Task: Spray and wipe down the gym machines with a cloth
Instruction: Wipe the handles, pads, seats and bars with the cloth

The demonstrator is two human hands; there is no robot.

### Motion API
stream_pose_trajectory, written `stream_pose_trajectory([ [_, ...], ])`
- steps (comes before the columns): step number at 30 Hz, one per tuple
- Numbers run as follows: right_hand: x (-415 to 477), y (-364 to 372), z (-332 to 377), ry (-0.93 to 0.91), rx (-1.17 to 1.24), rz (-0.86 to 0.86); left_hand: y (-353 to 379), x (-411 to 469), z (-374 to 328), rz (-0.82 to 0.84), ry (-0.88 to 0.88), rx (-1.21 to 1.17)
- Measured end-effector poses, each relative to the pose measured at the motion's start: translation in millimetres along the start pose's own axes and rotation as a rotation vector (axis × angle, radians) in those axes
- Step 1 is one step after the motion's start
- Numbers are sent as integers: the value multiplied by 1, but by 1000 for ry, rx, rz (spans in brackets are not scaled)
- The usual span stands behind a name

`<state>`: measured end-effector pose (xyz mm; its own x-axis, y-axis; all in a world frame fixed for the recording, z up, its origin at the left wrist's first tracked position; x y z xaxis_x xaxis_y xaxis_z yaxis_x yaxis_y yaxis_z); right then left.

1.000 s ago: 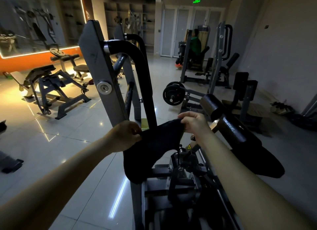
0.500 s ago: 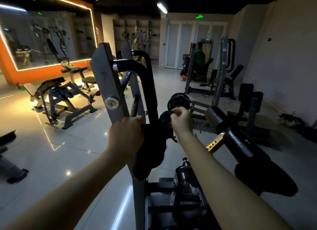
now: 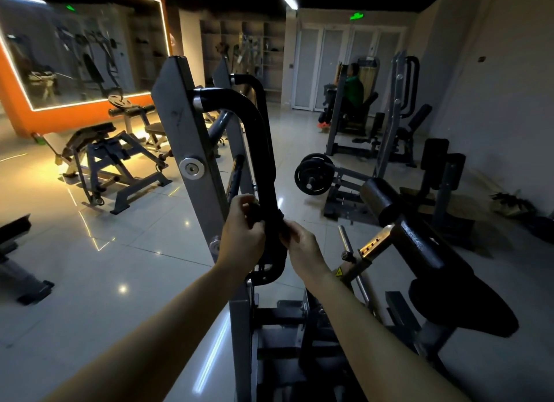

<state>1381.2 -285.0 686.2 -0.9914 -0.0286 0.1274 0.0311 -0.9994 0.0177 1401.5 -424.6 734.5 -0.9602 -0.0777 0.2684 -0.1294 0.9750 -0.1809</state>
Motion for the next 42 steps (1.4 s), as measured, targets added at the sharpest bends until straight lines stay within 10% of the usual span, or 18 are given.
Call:
stream_pose_trajectory([
  [15, 15, 2, 20, -6, -6, -46, 28, -1, 31, -32, 42, -259],
  [42, 9, -2, -48, -30, -104, -116, 46, -5, 90, 91, 28, 89],
])
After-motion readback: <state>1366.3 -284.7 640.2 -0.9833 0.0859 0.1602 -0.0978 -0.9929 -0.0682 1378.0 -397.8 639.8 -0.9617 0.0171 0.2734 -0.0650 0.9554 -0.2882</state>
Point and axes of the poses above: each hand's wrist, its own x-axis towards the middle knuckle, its own y-axis out of the palm, z = x × y, the point moved 1 cm from there along x, towards the middle knuckle, and after that the axes turned 2 degrees about z, right-handed, at the moved point
